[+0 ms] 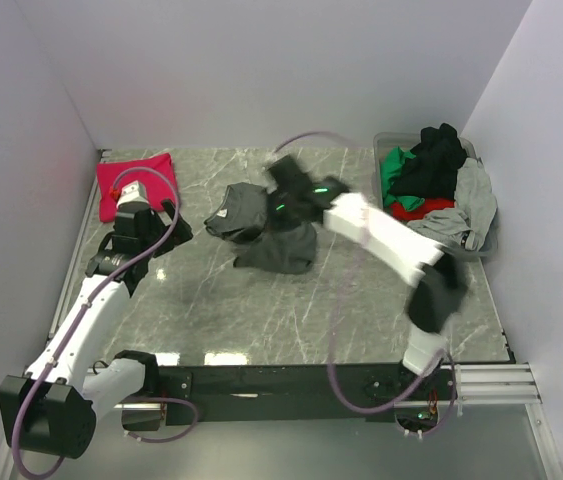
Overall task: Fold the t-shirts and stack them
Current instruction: Flatten the tshirt out
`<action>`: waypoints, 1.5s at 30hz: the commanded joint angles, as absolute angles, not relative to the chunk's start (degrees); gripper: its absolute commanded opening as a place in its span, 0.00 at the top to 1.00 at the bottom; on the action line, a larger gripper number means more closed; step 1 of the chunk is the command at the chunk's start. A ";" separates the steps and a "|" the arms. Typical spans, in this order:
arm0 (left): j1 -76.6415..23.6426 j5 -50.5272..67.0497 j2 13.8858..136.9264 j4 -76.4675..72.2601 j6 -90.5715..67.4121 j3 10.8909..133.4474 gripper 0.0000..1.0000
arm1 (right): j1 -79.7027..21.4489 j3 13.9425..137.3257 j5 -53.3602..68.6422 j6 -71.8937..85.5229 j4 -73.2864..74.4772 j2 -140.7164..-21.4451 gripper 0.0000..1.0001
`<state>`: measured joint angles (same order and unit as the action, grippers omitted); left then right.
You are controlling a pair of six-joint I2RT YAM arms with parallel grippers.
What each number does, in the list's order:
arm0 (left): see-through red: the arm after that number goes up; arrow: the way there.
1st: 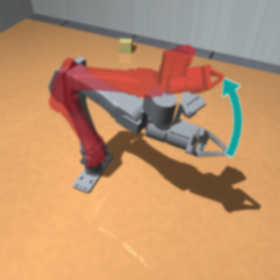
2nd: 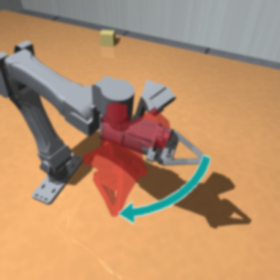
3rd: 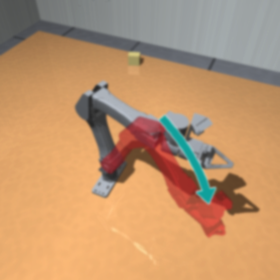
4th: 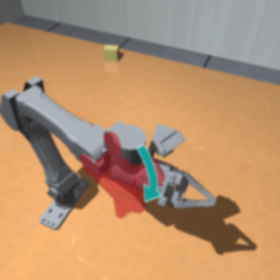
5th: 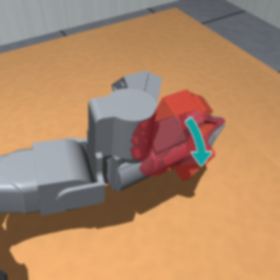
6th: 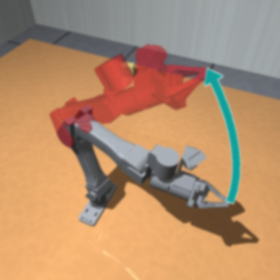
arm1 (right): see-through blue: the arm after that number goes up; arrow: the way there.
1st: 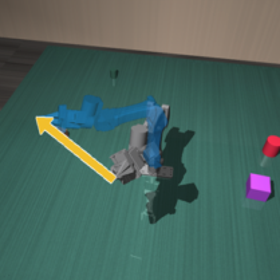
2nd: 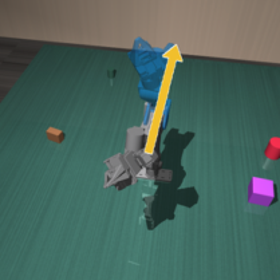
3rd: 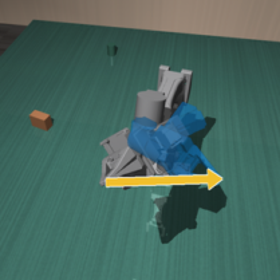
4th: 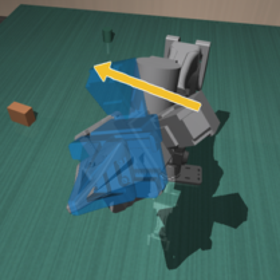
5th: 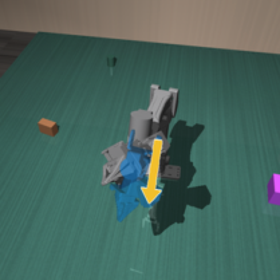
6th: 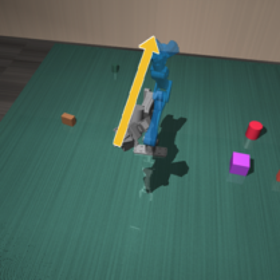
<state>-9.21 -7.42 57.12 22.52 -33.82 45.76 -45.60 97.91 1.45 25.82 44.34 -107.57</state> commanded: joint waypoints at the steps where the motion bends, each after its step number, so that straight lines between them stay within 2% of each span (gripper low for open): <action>1: -9.40 -8.18 57.83 21.18 -33.22 48.60 0.02 | -37.90 90.86 2.99 33.99 44.39 -87.42 1.00; 3: -9.49 -7.91 58.62 20.31 -33.05 48.69 0.02 | -33.86 82.66 1.41 35.50 41.42 -82.11 0.99; 4: -9.49 -7.74 59.49 19.87 -32.61 48.78 0.02 | -30.18 75.05 0.62 35.86 40.61 -78.87 0.92; 5: -9.49 -7.65 60.02 19.60 -32.43 48.95 0.02 | -28.23 71.75 0.27 35.69 40.00 -77.97 0.73; 6: -9.67 -7.73 60.55 19.25 -32.00 49.13 0.03 | -26.91 69.37 0.18 35.34 39.47 -77.70 0.61; 8: -10.45 -8.17 62.22 18.72 -30.42 49.92 0.04 | -25.84 66.18 -1.22 33.67 40.33 -79.27 0.47; 21: -12.48 -1.24 78.64 16.61 -30.24 57.21 0.06 | -30.14 64.34 1.05 33.31 37.62 -83.75 0.44; 26: -12.48 1.05 85.77 16.43 -30.15 62.04 0.07 | -31.82 63.89 -2.01 33.57 37.09 -88.23 0.44; 36: -12.48 4.48 102.54 19.15 -30.15 72.75 0.16 | -31.64 74.87 -8.70 33.93 41.04 -100.36 0.44; 45: -12.74 4.66 112.22 23.55 -30.41 80.85 0.22 | -30.33 76.82 -9.85 34.45 43.24 -105.29 0.43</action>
